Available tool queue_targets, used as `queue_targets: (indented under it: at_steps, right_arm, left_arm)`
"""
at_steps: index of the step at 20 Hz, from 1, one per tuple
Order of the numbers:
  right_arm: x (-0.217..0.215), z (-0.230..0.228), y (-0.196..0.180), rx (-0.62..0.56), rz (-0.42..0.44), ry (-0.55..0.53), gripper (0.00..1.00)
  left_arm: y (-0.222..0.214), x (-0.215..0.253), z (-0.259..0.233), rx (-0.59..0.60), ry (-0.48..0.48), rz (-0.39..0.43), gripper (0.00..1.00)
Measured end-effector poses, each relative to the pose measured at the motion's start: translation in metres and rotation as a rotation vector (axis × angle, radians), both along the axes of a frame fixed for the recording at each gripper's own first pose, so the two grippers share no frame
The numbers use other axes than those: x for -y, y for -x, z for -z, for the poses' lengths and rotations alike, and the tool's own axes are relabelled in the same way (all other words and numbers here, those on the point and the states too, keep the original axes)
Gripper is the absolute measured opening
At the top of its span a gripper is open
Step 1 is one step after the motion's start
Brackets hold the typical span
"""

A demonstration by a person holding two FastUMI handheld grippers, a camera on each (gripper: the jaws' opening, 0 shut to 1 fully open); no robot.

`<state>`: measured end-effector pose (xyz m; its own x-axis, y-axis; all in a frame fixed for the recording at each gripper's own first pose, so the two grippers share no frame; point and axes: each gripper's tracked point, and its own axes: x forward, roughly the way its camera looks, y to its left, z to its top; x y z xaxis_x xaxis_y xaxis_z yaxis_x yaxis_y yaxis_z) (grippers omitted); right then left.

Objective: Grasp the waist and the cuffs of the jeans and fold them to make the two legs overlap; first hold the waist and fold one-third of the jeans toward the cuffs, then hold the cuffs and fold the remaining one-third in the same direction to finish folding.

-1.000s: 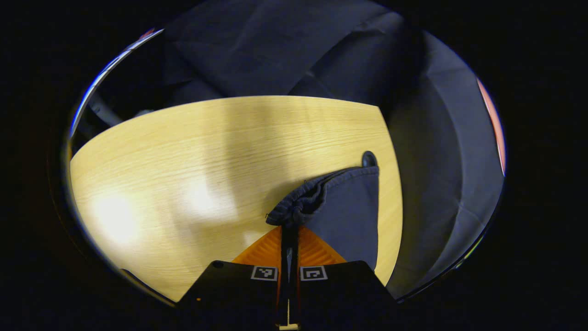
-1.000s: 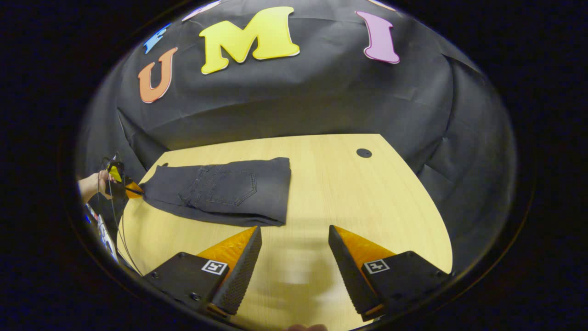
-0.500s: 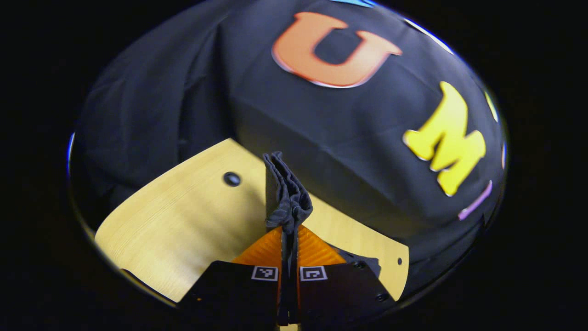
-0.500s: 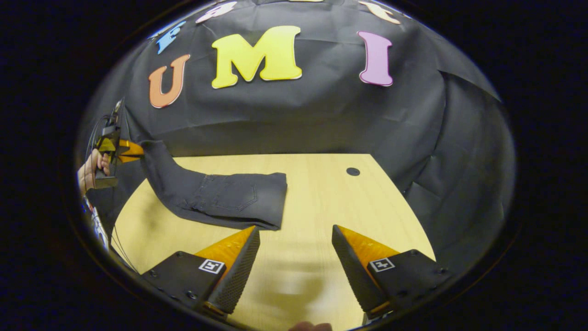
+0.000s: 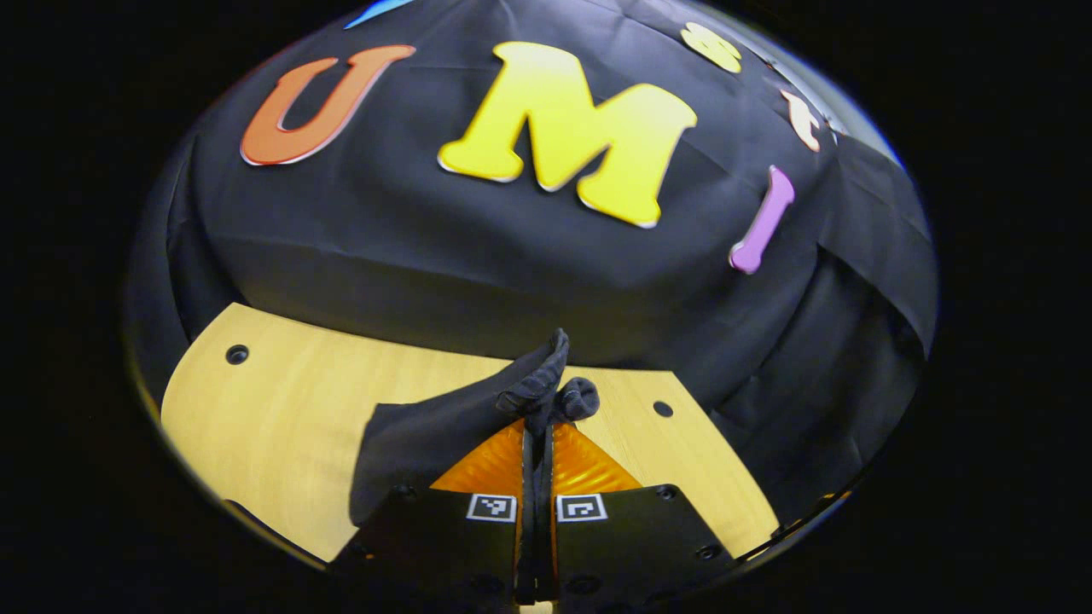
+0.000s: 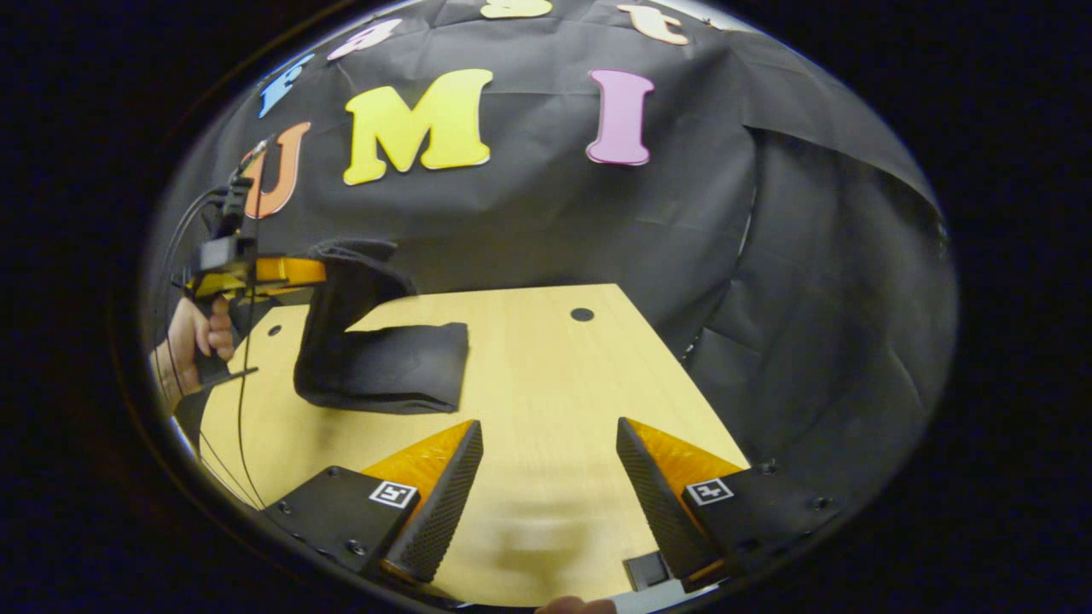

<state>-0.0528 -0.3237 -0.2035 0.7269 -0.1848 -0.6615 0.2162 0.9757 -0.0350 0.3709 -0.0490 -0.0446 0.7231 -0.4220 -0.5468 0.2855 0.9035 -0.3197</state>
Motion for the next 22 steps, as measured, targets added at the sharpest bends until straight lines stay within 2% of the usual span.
queue_targets:
  at_steps: [1, 2, 3, 4, 6, 9, 11, 12, 13, 14, 16, 17, 18, 19, 20, 21, 22]
  right_arm:
    - [0.009, 0.001, 0.007, -0.013, 0.016, 0.008, 0.98]
    - [0.018, 0.002, 0.013, -0.028, 0.03, 0.015, 0.94]
    - [0.025, 0.005, 0.022, -0.041, 0.04, 0.02, 0.94]
    - [0.031, 0.007, 0.027, -0.057, 0.048, 0.025, 0.98]
    - [0.041, 0.012, 0.032, -0.08, 0.05, 0.026, 0.98]
    - [0.048, 0.023, 0.026, -0.113, 0.027, 0.008, 0.98]
    - [0.048, 0.027, 0.018, -0.124, -0.008, 0.006, 0.98]
    - [0.048, 0.029, 0.013, -0.127, -0.029, 0.008, 0.94]
    - [0.046, 0.031, 0.007, -0.13, -0.052, 0.01, 0.94]
    - [0.046, 0.033, 0.003, -0.132, -0.075, 0.01, 0.94]
    - [0.042, 0.036, -0.007, -0.132, -0.111, -0.008, 0.94]
    - [0.04, 0.037, -0.013, -0.126, -0.125, -0.022, 0.98]
    - [0.037, 0.039, -0.019, -0.12, -0.14, -0.035, 0.98]
    - [0.034, 0.04, -0.025, -0.114, -0.156, -0.046, 0.98]
    - [0.032, 0.04, -0.029, -0.105, -0.171, -0.056, 0.98]
    - [0.029, 0.04, -0.035, -0.098, -0.185, -0.065, 0.94]
    - [0.026, 0.04, -0.038, -0.088, -0.201, -0.07, 0.94]
  left_arm:
    - [-0.022, -0.037, 0.008, 0.001, -0.028, 0.025, 0.04]
    - [-0.024, -0.033, 0.008, 0.007, -0.056, 0.041, 0.03]
    - [-0.021, -0.025, 0.021, 0.004, -0.086, 0.054, 0.04]
    - [-0.016, -0.017, 0.037, -0.007, -0.118, 0.061, 0.03]
    - [-0.006, -0.005, 0.068, -0.037, -0.183, 0.059, 0.04]
    - [0.004, 0.002, 0.109, -0.082, -0.268, 0.049, 0.04]
    - [0.004, 0.008, 0.123, -0.084, -0.292, 0.035, 0.08]
    - [0.004, 0.009, 0.128, -0.081, -0.309, 0.026, 0.28]
    - [0.001, 0.007, 0.13, -0.066, -0.36, 0.011, 0.18]
    - [0.0, 0.002, 0.131, -0.038, -0.43, 0.009, 0.26]
    - [0.001, -0.005, 0.13, 0.011, -0.575, 0.046, 0.32]
    - [0.0, -0.003, 0.126, 0.042, -0.616, 0.061, 0.35]
    - [0.001, -0.002, 0.121, 0.049, -0.602, 0.058, 0.53]
    - [0.003, 0.005, 0.116, 0.036, -0.552, 0.054, 0.51]
    - [0.001, 0.007, 0.112, 0.022, -0.512, 0.032, 0.67]
    - [0.0, 0.009, 0.107, 0.012, -0.487, 0.008, 0.6]
    - [0.002, 0.01, 0.096, -0.001, -0.466, -0.009, 0.68]
